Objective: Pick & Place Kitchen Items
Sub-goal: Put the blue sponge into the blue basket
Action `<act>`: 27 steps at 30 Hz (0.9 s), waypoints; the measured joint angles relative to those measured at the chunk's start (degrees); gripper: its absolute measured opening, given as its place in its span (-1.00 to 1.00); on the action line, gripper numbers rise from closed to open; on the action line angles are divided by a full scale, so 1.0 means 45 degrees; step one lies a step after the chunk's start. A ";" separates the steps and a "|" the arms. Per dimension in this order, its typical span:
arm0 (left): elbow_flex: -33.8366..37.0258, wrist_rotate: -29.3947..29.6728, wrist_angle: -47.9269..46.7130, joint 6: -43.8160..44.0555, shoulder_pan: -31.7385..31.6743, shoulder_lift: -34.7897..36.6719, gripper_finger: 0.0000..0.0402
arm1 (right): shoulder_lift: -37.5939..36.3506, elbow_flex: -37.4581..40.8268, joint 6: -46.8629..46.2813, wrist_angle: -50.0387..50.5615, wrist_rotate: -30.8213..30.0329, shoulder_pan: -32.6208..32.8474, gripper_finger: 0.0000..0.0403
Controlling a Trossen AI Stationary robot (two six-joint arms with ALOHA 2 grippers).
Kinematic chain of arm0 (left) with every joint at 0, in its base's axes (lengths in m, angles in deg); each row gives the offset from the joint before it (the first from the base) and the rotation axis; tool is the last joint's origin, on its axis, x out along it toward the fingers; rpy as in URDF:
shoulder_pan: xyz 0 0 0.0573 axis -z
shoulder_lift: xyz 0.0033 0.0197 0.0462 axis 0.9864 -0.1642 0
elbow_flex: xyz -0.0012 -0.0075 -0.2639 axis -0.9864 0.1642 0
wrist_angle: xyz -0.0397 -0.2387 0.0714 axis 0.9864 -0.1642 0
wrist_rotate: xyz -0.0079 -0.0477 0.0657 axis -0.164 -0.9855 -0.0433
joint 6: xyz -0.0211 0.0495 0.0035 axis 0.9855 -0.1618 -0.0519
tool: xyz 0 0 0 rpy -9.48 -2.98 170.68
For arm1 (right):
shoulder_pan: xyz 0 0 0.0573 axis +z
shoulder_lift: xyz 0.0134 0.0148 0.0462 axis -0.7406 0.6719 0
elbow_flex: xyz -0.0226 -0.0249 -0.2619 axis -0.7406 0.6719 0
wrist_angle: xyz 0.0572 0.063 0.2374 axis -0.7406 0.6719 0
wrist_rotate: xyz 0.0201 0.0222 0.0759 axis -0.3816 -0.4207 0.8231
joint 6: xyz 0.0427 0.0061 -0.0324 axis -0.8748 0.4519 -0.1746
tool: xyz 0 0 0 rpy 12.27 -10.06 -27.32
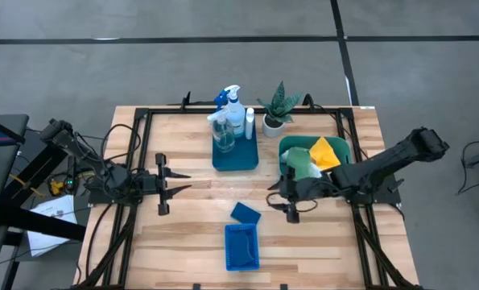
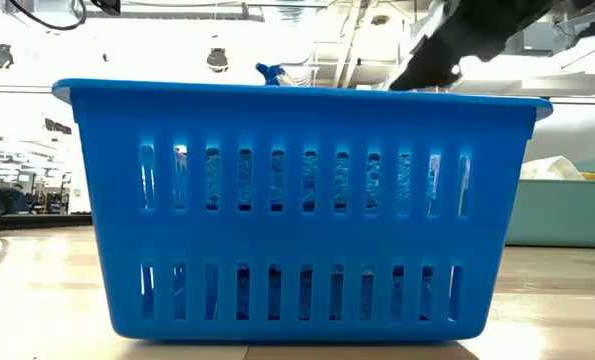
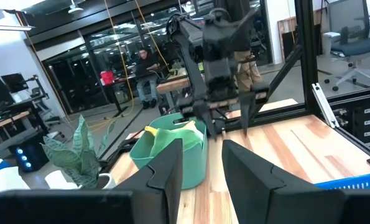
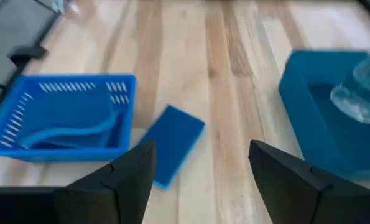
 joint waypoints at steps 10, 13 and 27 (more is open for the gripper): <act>0.0000 0.0005 0.0004 0.0000 0.0000 0.0000 -0.46 | 0.2338 0.0003 -0.0263 -0.0580 0.1631 -0.1315 0.24; 0.0000 0.0005 0.0012 0.0000 0.0000 0.0000 -0.46 | 0.3006 0.0003 -0.0169 -0.1041 0.1562 -0.1361 0.24; 0.0000 0.0010 0.0339 0.0015 0.0000 0.0000 -0.46 | 0.4833 -0.0041 -0.0958 -0.2042 0.1992 -0.0174 0.24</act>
